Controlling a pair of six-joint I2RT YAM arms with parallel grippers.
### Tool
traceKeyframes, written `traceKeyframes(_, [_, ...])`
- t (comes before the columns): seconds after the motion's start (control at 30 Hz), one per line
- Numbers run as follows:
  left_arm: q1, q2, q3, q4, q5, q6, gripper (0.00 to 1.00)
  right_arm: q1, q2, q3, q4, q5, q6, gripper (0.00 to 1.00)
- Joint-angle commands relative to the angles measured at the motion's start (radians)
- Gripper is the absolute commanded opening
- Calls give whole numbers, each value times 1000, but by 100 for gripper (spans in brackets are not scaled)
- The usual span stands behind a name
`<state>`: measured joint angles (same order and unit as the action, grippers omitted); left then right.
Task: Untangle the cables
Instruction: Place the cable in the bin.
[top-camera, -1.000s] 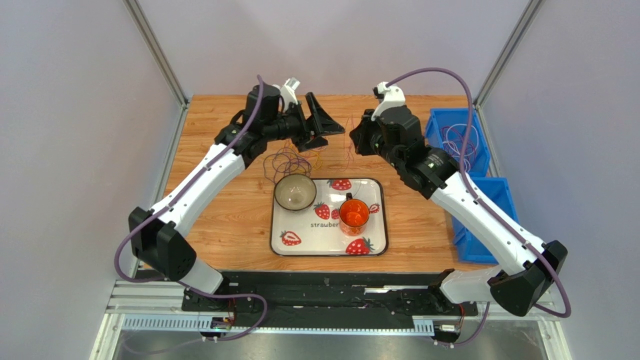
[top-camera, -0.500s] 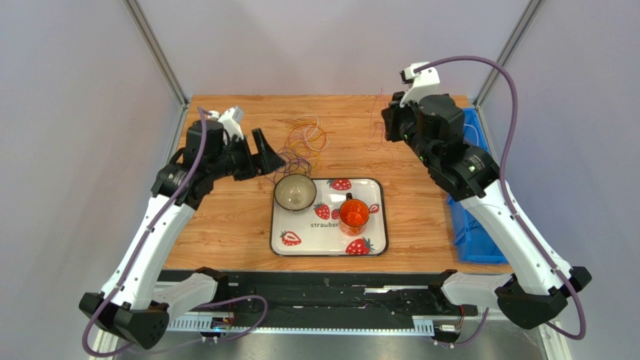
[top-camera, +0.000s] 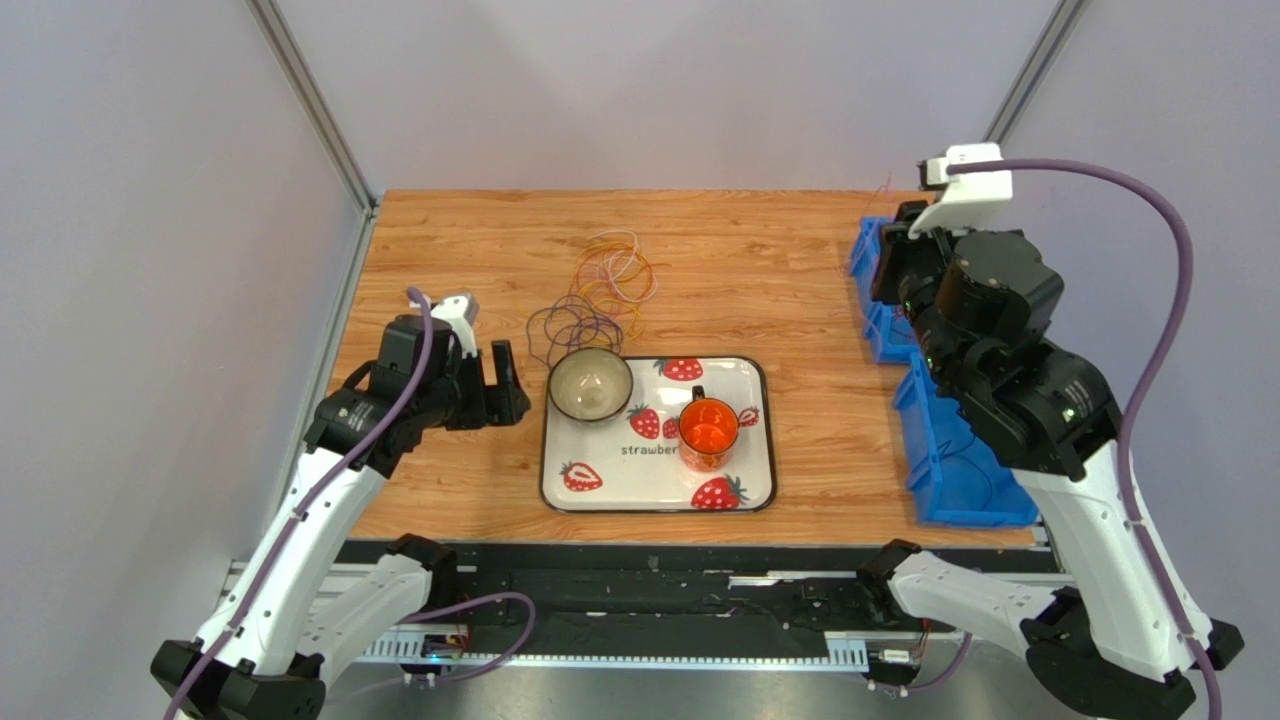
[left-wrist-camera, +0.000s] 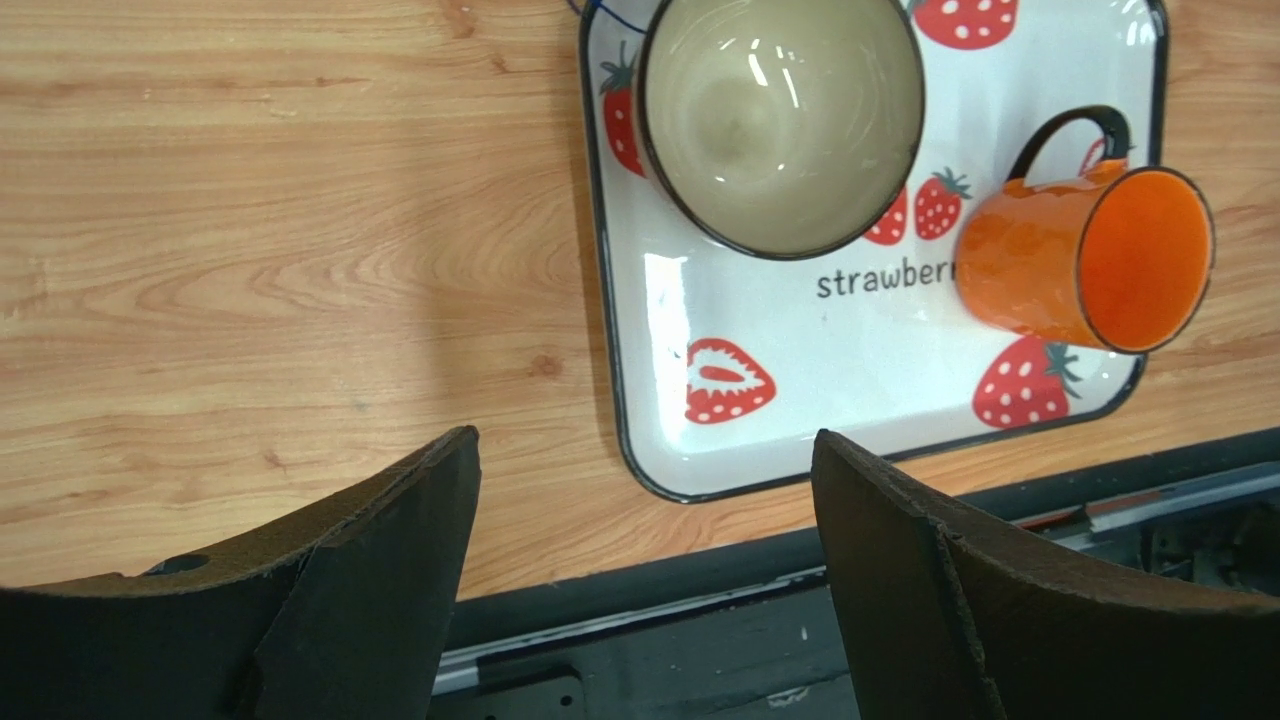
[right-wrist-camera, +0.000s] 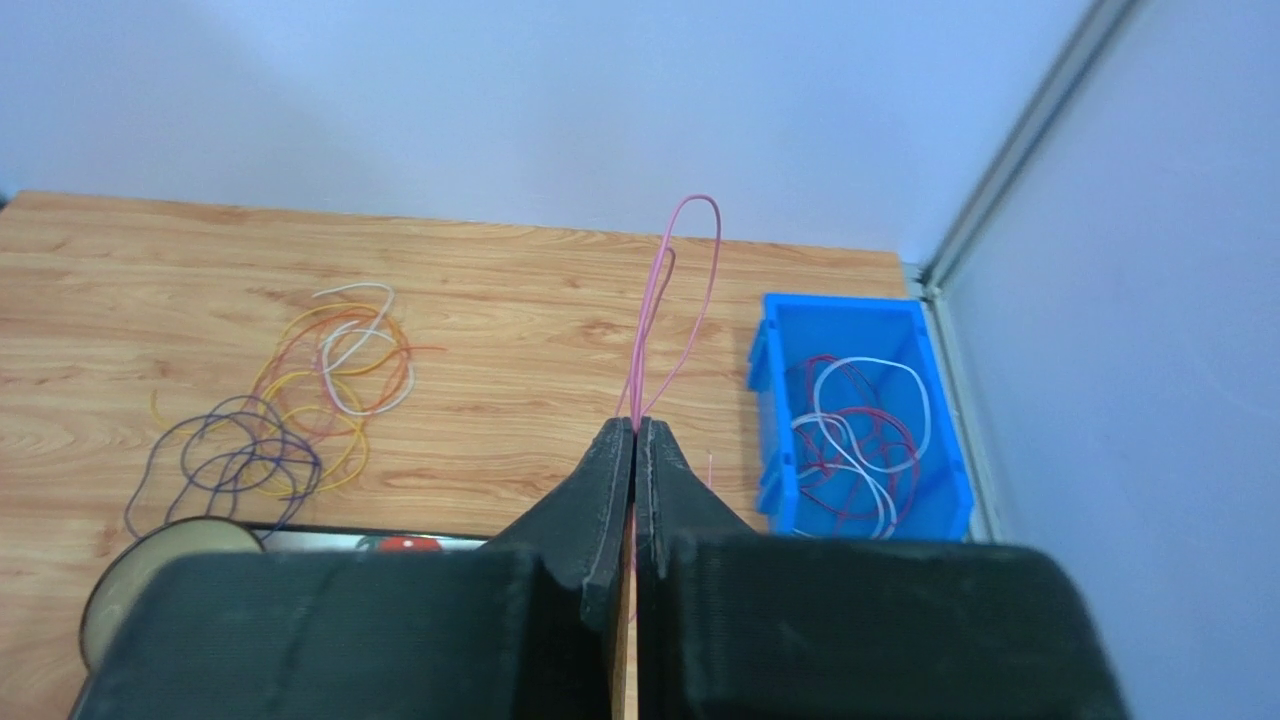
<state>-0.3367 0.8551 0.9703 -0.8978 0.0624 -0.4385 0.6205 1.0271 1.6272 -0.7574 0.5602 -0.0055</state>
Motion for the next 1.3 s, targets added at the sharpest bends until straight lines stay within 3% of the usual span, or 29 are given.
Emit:
traceKeyframes(0.0, [4, -21, -10, 42, -33, 50, 89, -2, -54, 36, -63, 136, -30, 0])
traceKeyframes(0.43, [4, -34, -24, 54, 1, 53, 88, -2, -166, -23, -152, 495, -1, 0])
traceKeyframes(0.9, [4, -24, -27, 57, 22, 52, 87, -25, -242, -236, -164, 759, 143, 0])
traceKeyframes(1.03, [4, -14, -28, 60, 31, 55, 87, -122, -242, -294, -165, 646, 170, 0])
traceKeyframes(1.1, [4, -5, -28, 59, 36, 57, 87, -252, -236, -317, -165, 548, 176, 0])
traceKeyframes(1.27, [4, -7, -27, 57, 33, 55, 87, -650, -181, -388, -165, 83, 229, 0])
